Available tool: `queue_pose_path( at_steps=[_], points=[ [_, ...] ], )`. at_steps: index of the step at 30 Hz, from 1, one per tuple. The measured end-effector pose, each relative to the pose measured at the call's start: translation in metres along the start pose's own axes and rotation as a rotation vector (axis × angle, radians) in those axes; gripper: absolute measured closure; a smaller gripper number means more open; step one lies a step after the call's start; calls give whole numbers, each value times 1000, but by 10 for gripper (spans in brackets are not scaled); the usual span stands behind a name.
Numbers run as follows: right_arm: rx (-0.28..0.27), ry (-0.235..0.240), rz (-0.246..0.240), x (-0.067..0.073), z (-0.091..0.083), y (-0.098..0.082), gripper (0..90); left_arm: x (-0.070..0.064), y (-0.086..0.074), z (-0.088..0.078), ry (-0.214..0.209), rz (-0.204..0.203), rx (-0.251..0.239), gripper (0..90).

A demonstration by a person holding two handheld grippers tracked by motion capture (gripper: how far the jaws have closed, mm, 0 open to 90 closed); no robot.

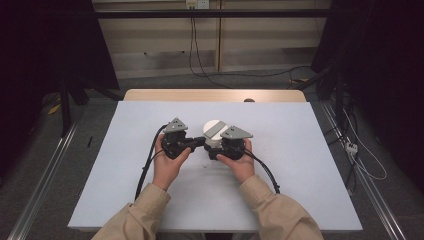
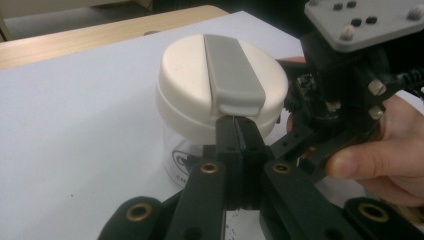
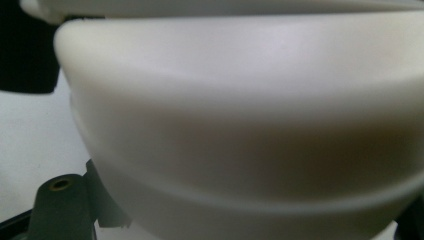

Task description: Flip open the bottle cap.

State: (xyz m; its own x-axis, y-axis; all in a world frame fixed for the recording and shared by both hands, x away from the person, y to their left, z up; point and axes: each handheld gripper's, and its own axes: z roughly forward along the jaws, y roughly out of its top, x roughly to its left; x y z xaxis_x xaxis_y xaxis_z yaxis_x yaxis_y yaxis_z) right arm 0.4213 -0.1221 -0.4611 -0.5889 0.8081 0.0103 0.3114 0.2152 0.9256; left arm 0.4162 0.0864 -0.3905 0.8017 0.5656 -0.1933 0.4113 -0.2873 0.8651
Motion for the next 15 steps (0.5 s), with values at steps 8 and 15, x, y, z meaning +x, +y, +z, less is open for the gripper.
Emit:
queue_pose_path(
  at_steps=[8, 15],
  points=[
    [2, 0, -1, 0, 0, 0, 185, -2, 10, -1, 9, 8, -19, 900],
    [4, 0, 0, 0, 0, 0, 185, -1, 13, -1, 14, 3, -23, 900]
  ],
)
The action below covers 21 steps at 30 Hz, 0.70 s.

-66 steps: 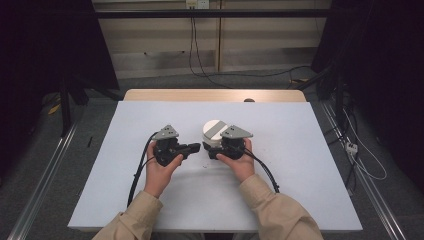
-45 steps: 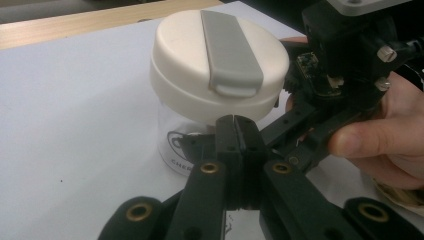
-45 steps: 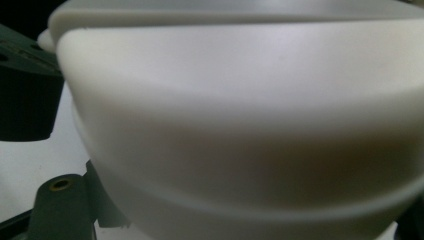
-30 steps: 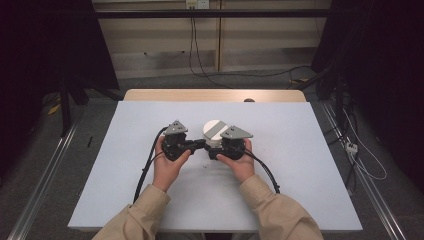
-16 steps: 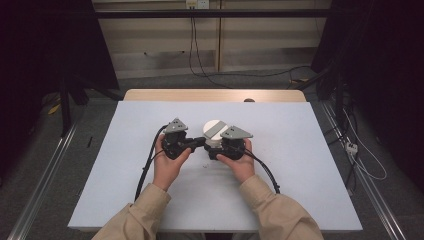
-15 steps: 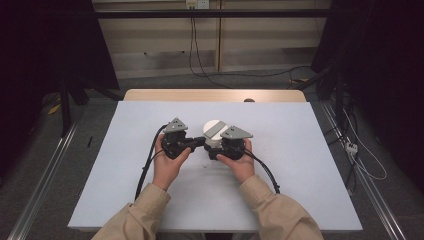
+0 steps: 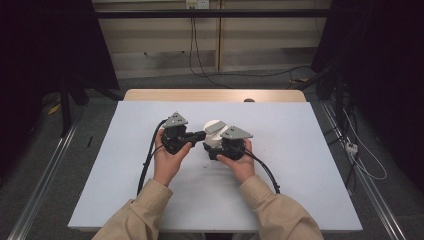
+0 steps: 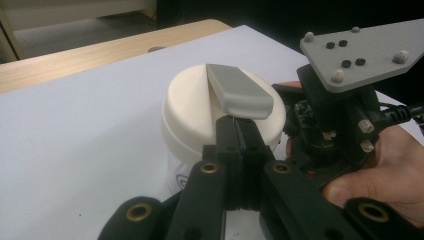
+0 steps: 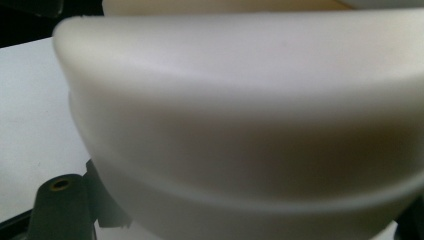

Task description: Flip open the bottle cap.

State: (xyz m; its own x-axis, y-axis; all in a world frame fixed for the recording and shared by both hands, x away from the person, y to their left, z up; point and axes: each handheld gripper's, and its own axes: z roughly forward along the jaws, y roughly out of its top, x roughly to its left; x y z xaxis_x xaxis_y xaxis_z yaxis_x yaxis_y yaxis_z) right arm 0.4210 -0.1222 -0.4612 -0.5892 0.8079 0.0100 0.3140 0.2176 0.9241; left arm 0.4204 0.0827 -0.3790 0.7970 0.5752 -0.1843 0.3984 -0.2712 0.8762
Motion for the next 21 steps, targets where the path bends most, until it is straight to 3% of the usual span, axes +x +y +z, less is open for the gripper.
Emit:
queue_pose_path(
  at_steps=[21],
  points=[
    [4, -2, 2, 0, 0, 0, 185, 0, 15, 4, 4, 6, 7, 900]
  ],
)
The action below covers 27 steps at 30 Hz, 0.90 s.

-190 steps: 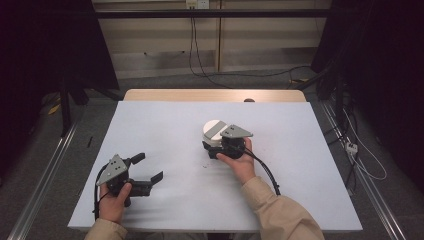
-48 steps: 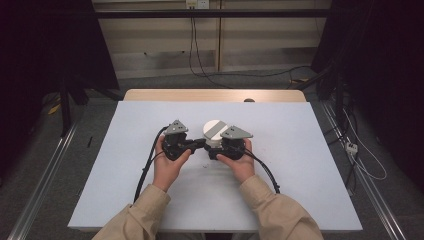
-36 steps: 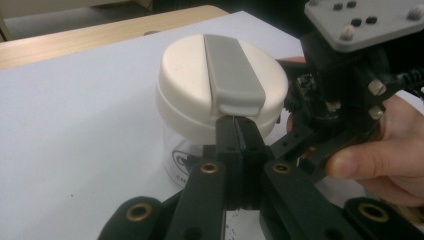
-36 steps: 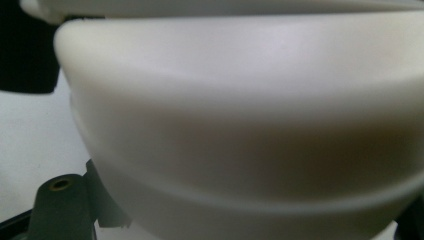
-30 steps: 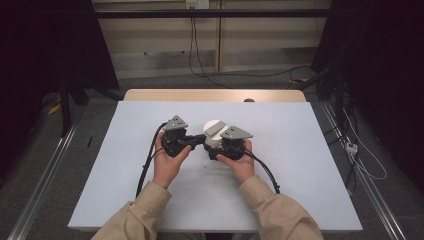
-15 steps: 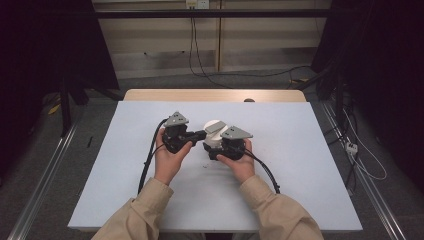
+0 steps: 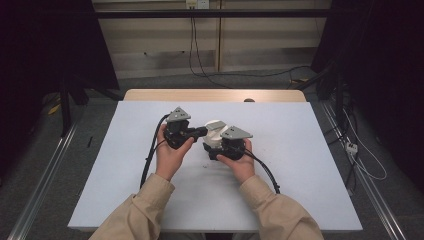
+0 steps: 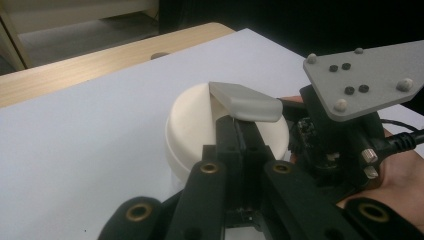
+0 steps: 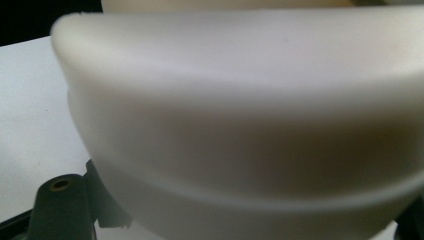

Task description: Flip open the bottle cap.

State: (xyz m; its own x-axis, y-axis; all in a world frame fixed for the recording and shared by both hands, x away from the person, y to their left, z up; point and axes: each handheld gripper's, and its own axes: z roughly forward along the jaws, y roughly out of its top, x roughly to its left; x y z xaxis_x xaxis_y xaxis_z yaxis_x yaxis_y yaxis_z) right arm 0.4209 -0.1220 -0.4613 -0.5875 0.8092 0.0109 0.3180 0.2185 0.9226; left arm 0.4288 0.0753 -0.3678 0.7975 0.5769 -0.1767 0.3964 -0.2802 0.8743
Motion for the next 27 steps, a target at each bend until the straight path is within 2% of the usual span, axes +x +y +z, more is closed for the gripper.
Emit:
queue_pose_path(
  at_steps=[14, 27],
  points=[
    [1, 0, -3, 0, 0, 0, 185, -7, 7, 5, -8, 12, 4, 900],
    [3, 0, -5, 0, 0, 0, 185, -9, 15, 9, -6, 20, -2, 900]
  ],
)
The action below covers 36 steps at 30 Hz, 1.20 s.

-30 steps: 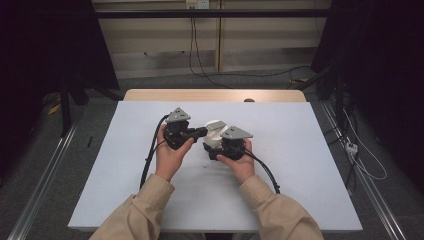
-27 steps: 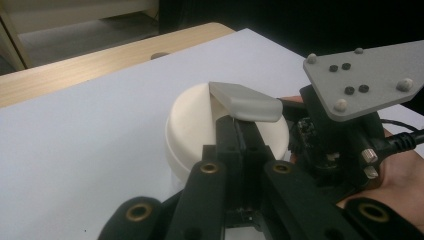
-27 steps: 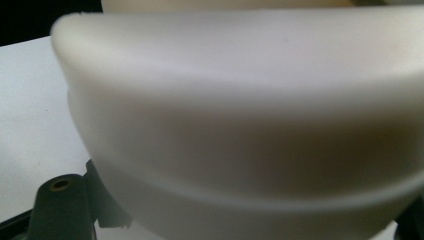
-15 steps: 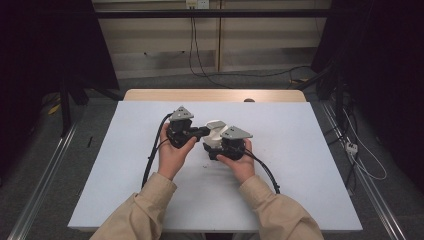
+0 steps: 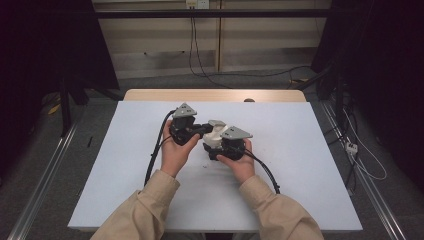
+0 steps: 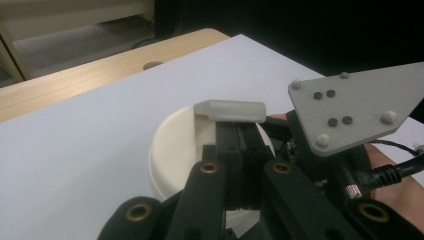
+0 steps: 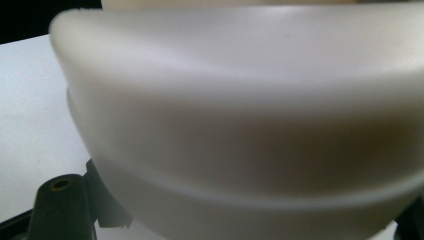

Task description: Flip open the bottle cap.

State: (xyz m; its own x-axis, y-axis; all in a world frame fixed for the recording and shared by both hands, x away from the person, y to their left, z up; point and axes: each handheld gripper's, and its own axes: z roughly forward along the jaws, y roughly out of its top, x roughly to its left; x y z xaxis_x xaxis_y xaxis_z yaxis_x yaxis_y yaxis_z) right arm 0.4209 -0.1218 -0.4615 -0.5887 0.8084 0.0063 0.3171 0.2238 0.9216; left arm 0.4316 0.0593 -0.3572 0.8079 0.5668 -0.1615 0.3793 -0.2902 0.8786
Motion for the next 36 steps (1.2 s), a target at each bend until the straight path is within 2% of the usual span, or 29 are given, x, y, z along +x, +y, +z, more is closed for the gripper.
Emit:
queue_pose_path(
  at_steps=[12, 36],
  points=[
    [2, 1, 2, 0, 0, 0, 185, 1, 4, 5, 2, 0, 11, 900],
    [4, 2, 1, 0, 0, 0, 186, 2, 17, 13, 7, 3, -1, 900]
  ],
)
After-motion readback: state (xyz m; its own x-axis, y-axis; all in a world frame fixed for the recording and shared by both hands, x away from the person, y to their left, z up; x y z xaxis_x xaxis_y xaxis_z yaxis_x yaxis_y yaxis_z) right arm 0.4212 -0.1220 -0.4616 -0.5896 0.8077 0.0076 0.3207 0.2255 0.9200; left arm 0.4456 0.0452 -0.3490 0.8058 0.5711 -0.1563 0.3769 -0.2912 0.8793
